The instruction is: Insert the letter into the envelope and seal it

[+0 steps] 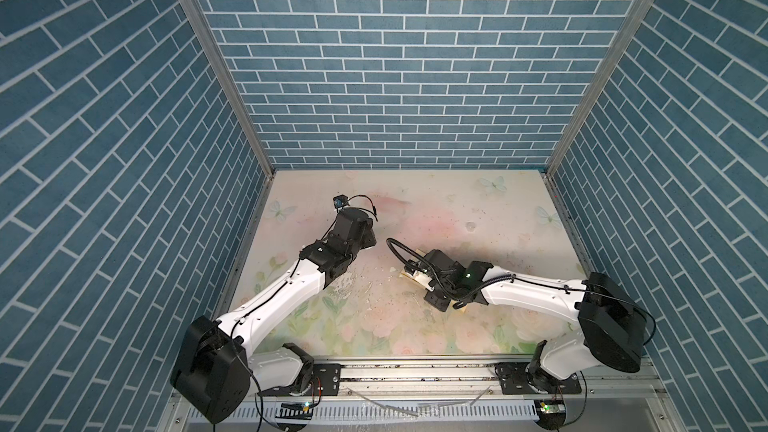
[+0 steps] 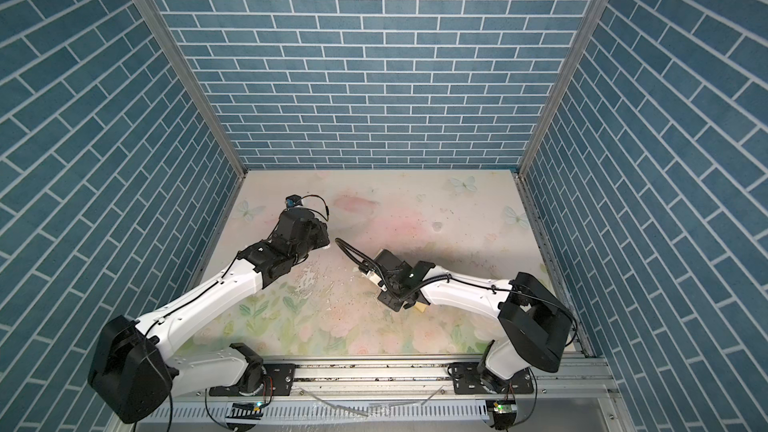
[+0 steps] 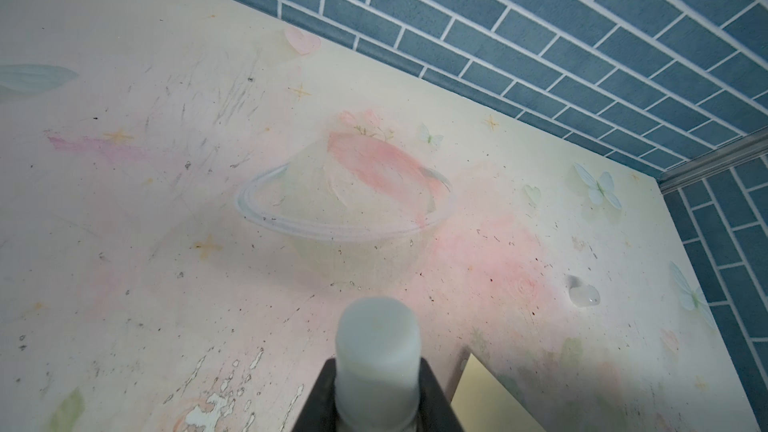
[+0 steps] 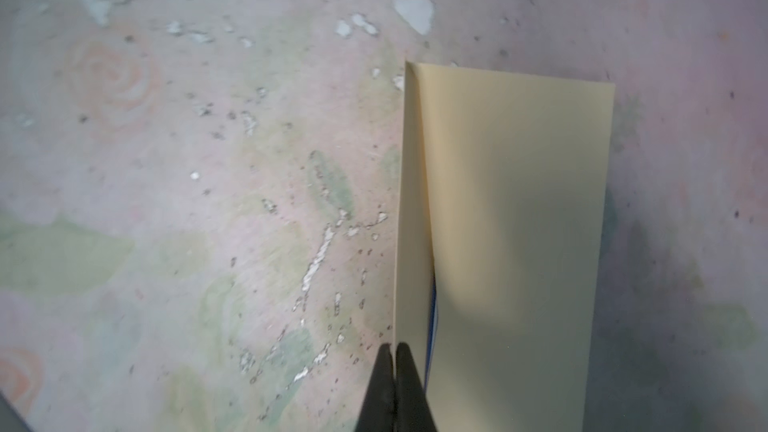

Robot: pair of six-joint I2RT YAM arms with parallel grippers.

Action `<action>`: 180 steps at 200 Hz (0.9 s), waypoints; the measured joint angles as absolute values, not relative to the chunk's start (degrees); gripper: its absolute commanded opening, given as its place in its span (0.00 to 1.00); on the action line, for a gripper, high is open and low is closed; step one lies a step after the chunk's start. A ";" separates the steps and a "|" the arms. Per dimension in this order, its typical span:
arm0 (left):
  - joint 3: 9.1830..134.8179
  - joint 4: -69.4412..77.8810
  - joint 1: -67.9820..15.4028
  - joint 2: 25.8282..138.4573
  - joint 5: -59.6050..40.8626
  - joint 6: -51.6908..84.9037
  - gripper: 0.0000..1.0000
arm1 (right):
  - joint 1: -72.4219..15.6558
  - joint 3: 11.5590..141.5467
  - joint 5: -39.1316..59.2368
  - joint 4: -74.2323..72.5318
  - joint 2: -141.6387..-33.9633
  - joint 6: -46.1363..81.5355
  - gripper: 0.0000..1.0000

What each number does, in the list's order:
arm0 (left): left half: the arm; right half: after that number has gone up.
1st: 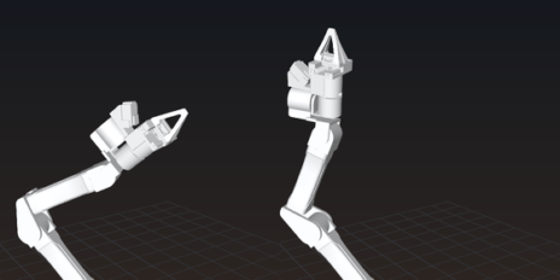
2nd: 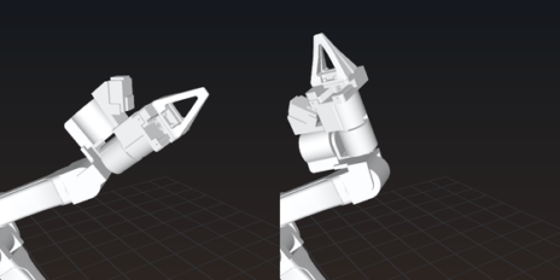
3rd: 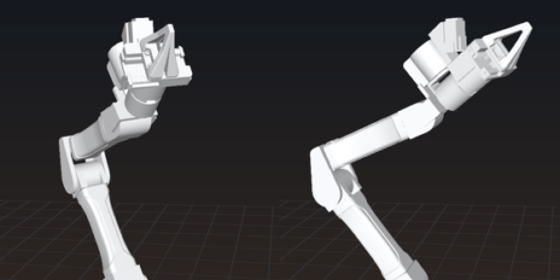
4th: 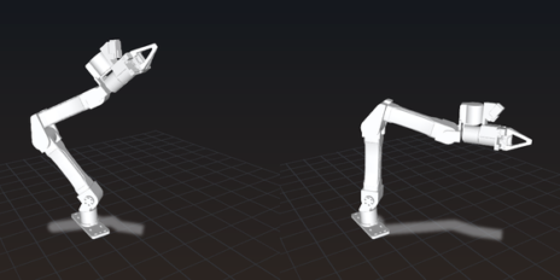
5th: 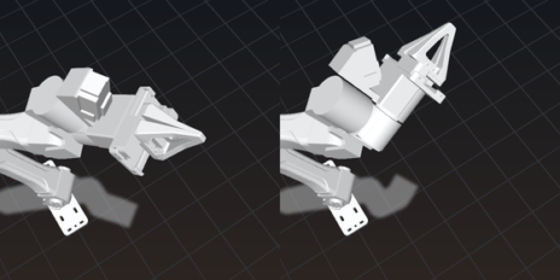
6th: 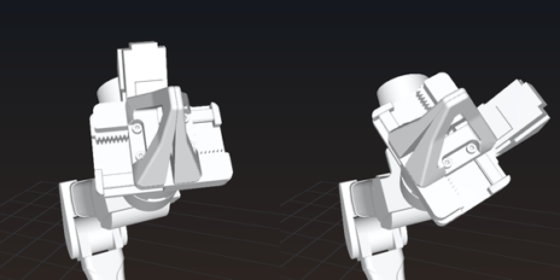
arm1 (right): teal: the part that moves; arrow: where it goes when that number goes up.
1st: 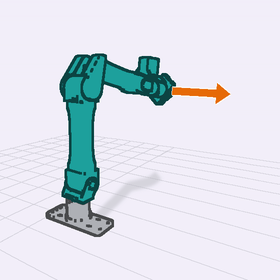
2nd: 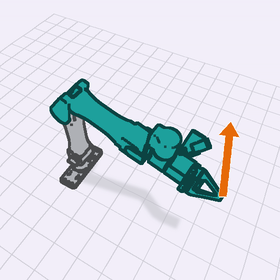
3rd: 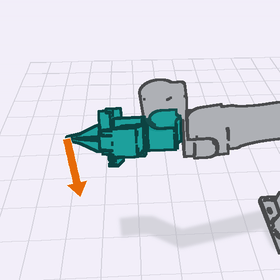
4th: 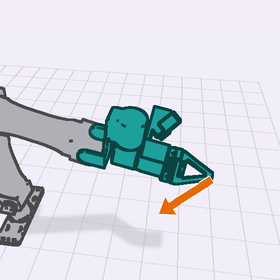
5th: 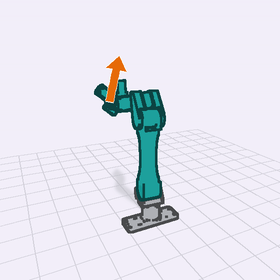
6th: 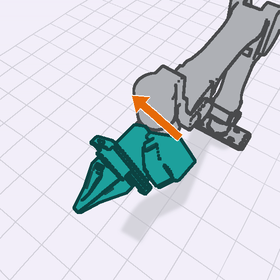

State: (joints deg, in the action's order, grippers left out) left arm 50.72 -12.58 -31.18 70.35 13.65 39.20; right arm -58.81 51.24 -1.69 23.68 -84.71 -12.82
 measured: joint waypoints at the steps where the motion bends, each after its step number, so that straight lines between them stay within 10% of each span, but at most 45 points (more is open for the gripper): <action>1: 50.72 -12.62 -31.16 70.30 13.65 39.18 0.00 | -58.81 51.22 -1.52 23.70 -84.60 -13.26 0.00; 51: 50.11 -13.45 -30.55 67.72 13.85 39.24 0.00 | -58.04 51.44 -0.16 25.80 -82.32 -37.71 0.00; 104: 50.11 -13.74 -30.55 67.72 13.04 40.03 0.00 | -56.60 49.06 -6.72 23.62 -81.43 -45.32 0.43; 127: 50.11 -13.87 -30.55 67.72 12.56 40.14 0.00 | -54.85 46.61 -7.07 22.68 -75.59 -39.38 0.62; 141: 50.11 -13.87 -30.55 67.75 12.36 40.18 0.00 | -54.22 46.59 -6.59 21.76 -70.96 -31.07 0.98; 180: 50.11 -13.80 -30.55 68.20 12.14 40.25 0.00 | -54.37 50.72 -6.33 24.01 -65.52 2.92 0.97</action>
